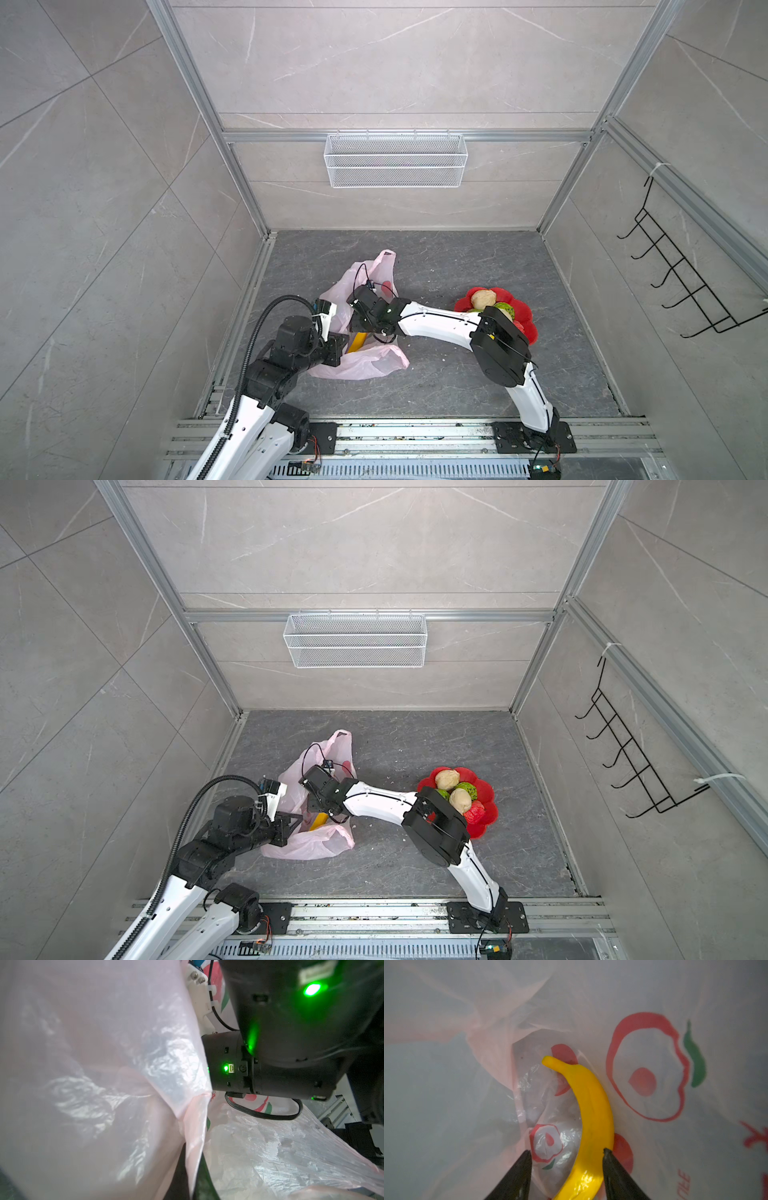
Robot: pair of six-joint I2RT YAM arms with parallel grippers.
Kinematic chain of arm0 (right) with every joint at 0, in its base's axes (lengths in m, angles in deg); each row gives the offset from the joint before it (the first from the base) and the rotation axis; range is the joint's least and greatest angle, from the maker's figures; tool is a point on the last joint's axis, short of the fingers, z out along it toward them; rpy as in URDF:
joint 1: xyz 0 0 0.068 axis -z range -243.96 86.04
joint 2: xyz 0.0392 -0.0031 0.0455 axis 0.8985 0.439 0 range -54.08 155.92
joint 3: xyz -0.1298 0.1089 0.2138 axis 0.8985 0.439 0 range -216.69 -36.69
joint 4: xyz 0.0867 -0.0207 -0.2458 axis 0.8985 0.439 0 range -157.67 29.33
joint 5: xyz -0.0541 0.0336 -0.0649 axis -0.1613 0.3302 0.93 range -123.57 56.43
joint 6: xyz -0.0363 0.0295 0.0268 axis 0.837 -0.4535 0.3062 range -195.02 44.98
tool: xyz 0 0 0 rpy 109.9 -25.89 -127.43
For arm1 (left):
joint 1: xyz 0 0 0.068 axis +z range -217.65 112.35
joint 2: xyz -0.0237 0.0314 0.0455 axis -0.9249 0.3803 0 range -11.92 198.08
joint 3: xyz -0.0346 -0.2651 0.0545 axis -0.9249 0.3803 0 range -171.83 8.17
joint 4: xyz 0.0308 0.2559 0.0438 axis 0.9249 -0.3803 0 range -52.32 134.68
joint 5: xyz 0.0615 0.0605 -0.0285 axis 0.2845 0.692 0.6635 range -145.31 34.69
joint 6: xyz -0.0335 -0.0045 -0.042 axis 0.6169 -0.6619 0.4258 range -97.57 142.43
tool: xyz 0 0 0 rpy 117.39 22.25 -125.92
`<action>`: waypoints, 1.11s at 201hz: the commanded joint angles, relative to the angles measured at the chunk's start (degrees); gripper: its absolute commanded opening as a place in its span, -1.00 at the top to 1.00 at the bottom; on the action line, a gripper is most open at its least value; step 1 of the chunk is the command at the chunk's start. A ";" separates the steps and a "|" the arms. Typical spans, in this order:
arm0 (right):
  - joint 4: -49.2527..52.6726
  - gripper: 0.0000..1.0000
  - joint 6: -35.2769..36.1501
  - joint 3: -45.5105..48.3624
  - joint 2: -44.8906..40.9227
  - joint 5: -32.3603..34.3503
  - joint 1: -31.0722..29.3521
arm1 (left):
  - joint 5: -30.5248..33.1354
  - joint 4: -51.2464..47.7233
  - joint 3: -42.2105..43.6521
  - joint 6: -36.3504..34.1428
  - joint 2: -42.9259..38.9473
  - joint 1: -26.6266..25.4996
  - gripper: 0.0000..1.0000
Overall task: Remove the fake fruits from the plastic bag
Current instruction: 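Lower the right gripper around the banana's middle to grasp it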
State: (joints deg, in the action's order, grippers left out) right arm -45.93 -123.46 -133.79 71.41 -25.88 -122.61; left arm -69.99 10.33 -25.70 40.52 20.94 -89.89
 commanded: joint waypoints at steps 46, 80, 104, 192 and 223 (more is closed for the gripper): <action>9.57 -0.22 -0.25 -9.72 6.69 2.78 -1.11 | 3.13 6.72 3.80 5.42 -4.12 -0.13 1.00; 12.61 -0.23 -0.50 -14.37 10.23 2.56 -1.47 | 2.19 10.34 8.03 8.16 -5.54 -0.13 0.99; 16.55 -0.23 -0.86 -18.87 13.45 2.25 -1.64 | 1.84 11.68 8.98 8.55 -6.57 -0.16 1.00; 20.74 0.18 -2.50 -24.48 18.10 1.55 -2.08 | 2.06 12.46 10.84 9.60 -9.33 -0.09 1.00; 15.96 0.48 -0.79 -20.42 13.58 1.27 -1.79 | 3.49 11.78 10.31 9.25 -8.92 -0.09 1.00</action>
State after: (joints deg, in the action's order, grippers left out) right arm -28.32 -124.86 -157.57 87.74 -24.03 -124.32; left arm -67.37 20.67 -14.72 49.48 12.06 -89.89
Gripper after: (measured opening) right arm 0.306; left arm 0.048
